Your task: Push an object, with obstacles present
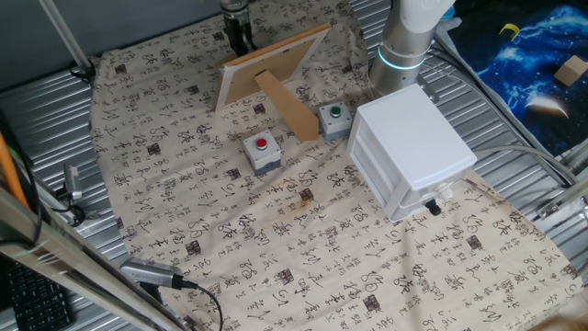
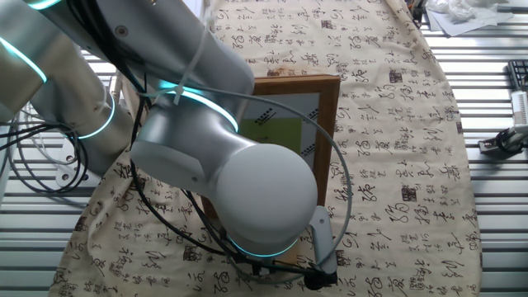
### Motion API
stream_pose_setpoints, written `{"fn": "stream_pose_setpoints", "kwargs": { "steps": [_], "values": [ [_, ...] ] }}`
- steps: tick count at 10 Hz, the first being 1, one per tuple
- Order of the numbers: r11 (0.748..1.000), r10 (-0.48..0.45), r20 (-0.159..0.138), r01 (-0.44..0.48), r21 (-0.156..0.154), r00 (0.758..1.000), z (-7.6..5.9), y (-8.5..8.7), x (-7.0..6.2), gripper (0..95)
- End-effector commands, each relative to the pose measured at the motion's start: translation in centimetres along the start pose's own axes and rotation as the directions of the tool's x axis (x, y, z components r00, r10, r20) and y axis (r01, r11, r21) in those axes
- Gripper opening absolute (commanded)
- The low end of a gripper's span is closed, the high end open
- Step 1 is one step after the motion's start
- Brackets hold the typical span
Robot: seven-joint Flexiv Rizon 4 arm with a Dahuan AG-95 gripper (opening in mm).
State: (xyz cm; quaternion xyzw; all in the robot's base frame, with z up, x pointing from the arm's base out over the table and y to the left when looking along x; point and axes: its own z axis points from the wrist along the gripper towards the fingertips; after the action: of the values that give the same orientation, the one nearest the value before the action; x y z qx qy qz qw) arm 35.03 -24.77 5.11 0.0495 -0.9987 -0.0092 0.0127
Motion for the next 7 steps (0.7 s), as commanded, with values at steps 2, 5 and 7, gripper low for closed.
{"fn": "stream_pose_setpoints", "kwargs": {
  "steps": [2,5,7],
  "values": [
    [1.000,-0.010,0.001,0.010,-0.005,1.000,0.00,0.00,0.02,0.0],
    [0.999,-0.047,0.018,0.047,-0.004,0.999,0.00,0.00,0.02,0.0],
    [0.998,-0.058,0.023,0.058,0.001,0.998,0.00,0.00,0.02,0.0]
  ]
}}
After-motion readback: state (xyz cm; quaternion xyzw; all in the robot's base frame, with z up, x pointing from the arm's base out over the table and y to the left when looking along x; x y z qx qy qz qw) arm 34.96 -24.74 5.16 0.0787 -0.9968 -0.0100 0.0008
